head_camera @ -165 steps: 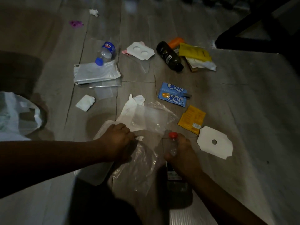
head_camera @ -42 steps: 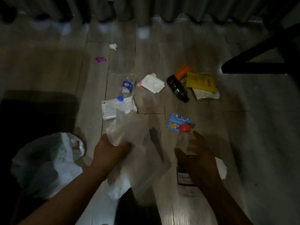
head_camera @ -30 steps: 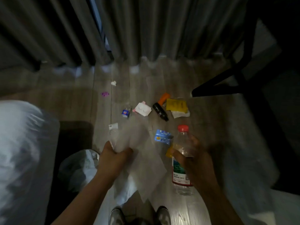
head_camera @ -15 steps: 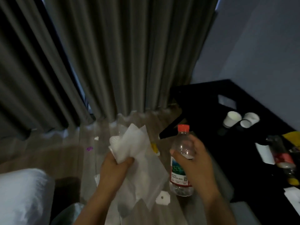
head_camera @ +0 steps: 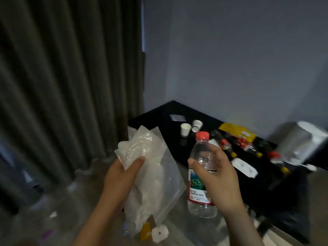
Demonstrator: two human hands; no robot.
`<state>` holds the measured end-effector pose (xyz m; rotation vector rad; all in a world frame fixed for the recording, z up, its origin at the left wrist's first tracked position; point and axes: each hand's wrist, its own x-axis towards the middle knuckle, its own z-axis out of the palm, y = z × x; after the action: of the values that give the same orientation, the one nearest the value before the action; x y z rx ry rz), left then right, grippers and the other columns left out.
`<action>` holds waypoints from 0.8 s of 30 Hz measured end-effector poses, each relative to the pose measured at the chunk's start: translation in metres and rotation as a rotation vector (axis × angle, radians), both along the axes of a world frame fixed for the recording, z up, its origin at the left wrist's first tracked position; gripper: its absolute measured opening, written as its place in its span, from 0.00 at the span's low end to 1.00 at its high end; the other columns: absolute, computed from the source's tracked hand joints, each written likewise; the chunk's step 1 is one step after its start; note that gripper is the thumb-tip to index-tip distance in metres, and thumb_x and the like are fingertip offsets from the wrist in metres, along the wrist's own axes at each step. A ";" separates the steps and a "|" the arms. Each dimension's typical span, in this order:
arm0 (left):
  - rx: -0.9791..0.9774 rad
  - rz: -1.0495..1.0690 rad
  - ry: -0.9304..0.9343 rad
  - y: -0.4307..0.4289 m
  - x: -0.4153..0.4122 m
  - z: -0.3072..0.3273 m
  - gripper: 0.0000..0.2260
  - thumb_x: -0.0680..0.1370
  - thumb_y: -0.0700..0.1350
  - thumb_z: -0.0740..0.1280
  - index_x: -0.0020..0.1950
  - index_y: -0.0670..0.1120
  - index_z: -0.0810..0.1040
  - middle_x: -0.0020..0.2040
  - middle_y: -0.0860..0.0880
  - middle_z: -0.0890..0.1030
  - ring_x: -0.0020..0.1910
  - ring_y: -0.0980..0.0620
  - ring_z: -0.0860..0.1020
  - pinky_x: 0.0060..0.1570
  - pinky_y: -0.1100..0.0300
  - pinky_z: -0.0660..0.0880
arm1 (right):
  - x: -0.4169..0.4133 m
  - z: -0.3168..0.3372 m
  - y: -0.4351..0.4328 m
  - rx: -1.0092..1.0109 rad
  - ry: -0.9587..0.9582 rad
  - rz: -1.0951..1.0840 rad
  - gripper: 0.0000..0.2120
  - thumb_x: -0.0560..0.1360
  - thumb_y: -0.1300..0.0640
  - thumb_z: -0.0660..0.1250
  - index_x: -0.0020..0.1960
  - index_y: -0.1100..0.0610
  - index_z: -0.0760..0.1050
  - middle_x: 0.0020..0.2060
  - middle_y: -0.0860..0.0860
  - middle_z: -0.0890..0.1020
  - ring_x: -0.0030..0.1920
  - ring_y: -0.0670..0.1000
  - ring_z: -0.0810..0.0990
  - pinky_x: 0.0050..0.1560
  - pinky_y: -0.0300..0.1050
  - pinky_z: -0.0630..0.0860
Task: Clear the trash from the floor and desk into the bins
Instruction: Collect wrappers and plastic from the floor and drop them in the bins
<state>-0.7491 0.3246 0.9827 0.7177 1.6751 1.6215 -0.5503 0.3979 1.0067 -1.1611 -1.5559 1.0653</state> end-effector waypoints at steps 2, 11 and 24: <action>0.007 -0.103 -0.031 0.003 0.023 0.008 0.14 0.71 0.56 0.70 0.55 0.56 0.77 0.51 0.51 0.82 0.49 0.47 0.81 0.52 0.45 0.78 | 0.024 0.006 -0.014 0.014 0.010 -0.122 0.26 0.67 0.54 0.75 0.62 0.44 0.71 0.47 0.40 0.81 0.45 0.34 0.79 0.43 0.34 0.74; 0.005 -0.526 0.016 0.028 0.160 0.019 0.10 0.74 0.51 0.69 0.53 0.49 0.81 0.46 0.50 0.85 0.47 0.51 0.83 0.53 0.48 0.78 | 0.166 0.025 -0.079 0.109 -0.054 -0.607 0.22 0.68 0.54 0.75 0.56 0.37 0.71 0.47 0.37 0.80 0.46 0.33 0.78 0.44 0.35 0.72; 0.013 -1.034 0.057 -0.006 0.472 0.020 0.15 0.65 0.55 0.69 0.44 0.46 0.83 0.40 0.48 0.86 0.43 0.47 0.84 0.50 0.47 0.79 | 0.442 0.021 -0.205 0.076 -0.086 -1.075 0.27 0.66 0.54 0.75 0.62 0.45 0.70 0.50 0.39 0.80 0.49 0.39 0.80 0.54 0.46 0.77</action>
<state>-0.2767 0.3182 1.0026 1.3464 1.0006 0.8593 -0.1087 0.1930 1.0279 -1.6842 -0.7732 0.2286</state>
